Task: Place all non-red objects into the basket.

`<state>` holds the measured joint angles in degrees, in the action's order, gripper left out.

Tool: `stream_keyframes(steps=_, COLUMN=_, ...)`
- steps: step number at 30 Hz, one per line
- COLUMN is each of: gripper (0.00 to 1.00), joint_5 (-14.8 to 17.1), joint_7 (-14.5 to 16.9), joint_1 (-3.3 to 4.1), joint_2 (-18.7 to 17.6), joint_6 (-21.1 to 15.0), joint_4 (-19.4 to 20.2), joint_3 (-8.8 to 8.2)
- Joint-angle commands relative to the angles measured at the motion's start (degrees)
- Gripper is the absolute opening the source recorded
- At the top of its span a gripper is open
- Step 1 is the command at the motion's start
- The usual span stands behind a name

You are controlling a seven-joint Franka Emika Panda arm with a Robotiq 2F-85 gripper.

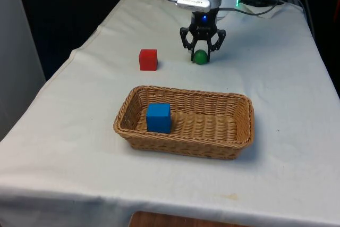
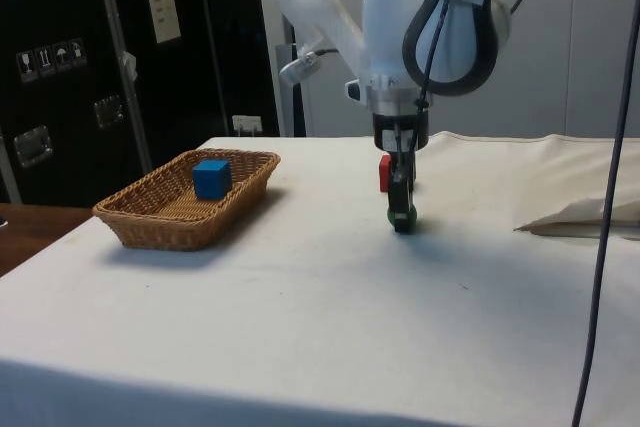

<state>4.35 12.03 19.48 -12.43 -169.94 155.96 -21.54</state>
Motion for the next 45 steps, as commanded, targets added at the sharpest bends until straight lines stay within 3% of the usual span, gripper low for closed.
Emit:
stream_keyframes(steps=1, gripper=0.0, joint_5=0.5, joint_7=0.6, joint_1=-0.52, joint_2=0.9, joint_6=0.7, joint_4=0.3, joint_3=0.46)
stream_keyframes(steps=6, gripper=0.0, joint_5=-0.2, joint_7=-0.5, joint_1=0.23, joint_2=3.2, joint_6=1.5, joint_4=0.5, joint_3=-0.29)
stream_keyframes(steps=17, gripper=0.0, joint_5=-1.7, joint_7=-1.6, joint_1=0.17, joint_2=8.9, joint_6=5.8, joint_4=0.2, joint_3=-0.29)
stream_keyframes(steps=19, gripper=0.0, joint_5=-1.7, joint_7=-1.7, joint_1=0.11, joint_2=9.8, joint_6=6.5, joint_4=0.0, joint_3=0.0)
stream_keyframes(steps=20, gripper=0.0, joint_5=-0.2, joint_7=-0.4, joint_1=0.0, joint_2=10.8, joint_6=6.6, joint_4=0.5, joint_3=0.4)
stream_keyframes(steps=21, gripper=0.0, joint_5=-1.5, joint_7=-1.8, joint_1=0.06, joint_2=10.7, joint_6=7.3, joint_4=-0.5, joint_3=0.34)
stream_keyframes(steps=29, gripper=0.0, joint_5=-0.2, joint_7=-1.6, joint_1=0.06, joint_2=12.8, joint_6=9.6, joint_4=-2.5, joint_3=2.01)
stream_keyframes(steps=45, gripper=0.0, joint_5=-0.1, joint_7=-5.0, joint_1=0.29, joint_2=12.9, joint_6=13.8, joint_4=-10.0, joint_3=6.19)
